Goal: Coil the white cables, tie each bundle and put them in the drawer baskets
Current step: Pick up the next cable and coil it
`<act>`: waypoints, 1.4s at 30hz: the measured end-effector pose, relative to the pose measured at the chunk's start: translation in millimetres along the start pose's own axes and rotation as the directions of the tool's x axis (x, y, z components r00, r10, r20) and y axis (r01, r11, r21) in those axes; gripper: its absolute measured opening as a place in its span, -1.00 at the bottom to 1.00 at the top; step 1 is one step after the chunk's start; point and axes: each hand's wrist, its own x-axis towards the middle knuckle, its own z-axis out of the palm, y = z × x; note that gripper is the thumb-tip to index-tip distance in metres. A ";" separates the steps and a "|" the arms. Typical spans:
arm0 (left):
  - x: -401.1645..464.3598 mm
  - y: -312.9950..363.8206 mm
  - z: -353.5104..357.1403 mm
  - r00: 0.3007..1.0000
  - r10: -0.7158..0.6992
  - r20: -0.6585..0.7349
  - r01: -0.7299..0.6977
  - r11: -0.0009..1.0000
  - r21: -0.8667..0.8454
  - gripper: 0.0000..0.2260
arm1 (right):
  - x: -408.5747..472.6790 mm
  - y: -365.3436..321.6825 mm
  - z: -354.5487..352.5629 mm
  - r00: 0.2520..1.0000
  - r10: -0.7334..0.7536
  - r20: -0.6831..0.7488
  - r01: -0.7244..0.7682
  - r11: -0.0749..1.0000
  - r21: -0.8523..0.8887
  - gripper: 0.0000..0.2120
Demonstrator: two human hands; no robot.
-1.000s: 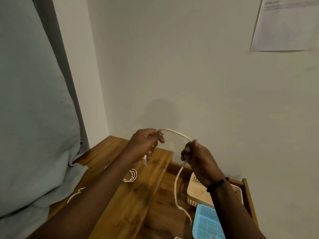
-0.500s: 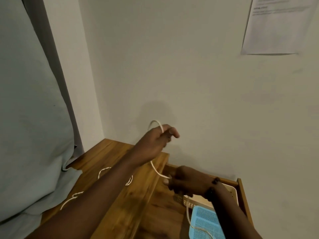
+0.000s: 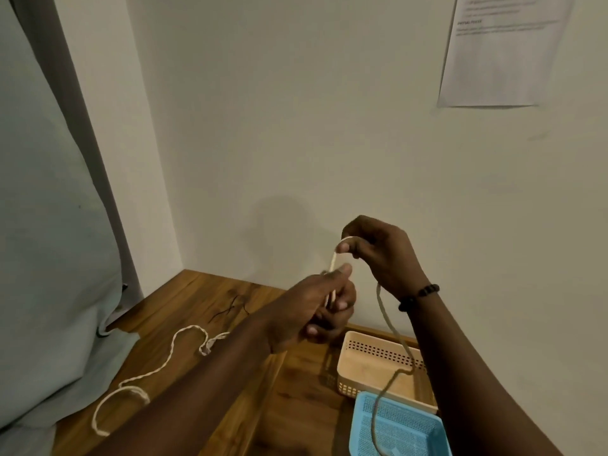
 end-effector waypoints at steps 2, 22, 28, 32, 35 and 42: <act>4.3 11.3 17.2 0.986 0.150 0.077 -0.121 0.946 -0.300 -0.60 | -2.8 -4.7 7.7 0.990 0.068 0.121 -0.099 0.955 0.278 -0.85; 3.6 6.2 -14.3 0.957 -0.277 0.086 0.270 0.959 0.087 -0.41 | -10.3 0.1 1.2 0.966 0.014 0.257 -0.040 0.994 0.099 -0.85; 18.2 22.0 14.2 0.961 0.149 0.233 -0.045 0.915 -0.401 -0.53 | -21.6 -21.0 39.6 0.938 0.205 0.280 -0.305 0.871 0.384 -0.76; 29.3 38.5 9.6 0.930 0.360 -0.077 -0.357 0.832 -0.425 -0.54 | -36.3 -32.5 48.6 0.833 0.270 0.483 -0.525 0.660 0.537 -0.62; 40.8 48.7 -0.7 0.824 0.395 -0.406 -0.535 0.778 -0.329 -0.55 | -42.4 -35.9 52.7 0.697 0.345 0.628 -0.683 0.587 0.435 -0.38; 49.6 22.6 -35.6 0.757 0.155 -0.634 0.070 0.947 0.315 -0.30 | -36.1 -29.5 24.6 0.867 0.232 0.442 -0.098 0.947 -0.306 -0.70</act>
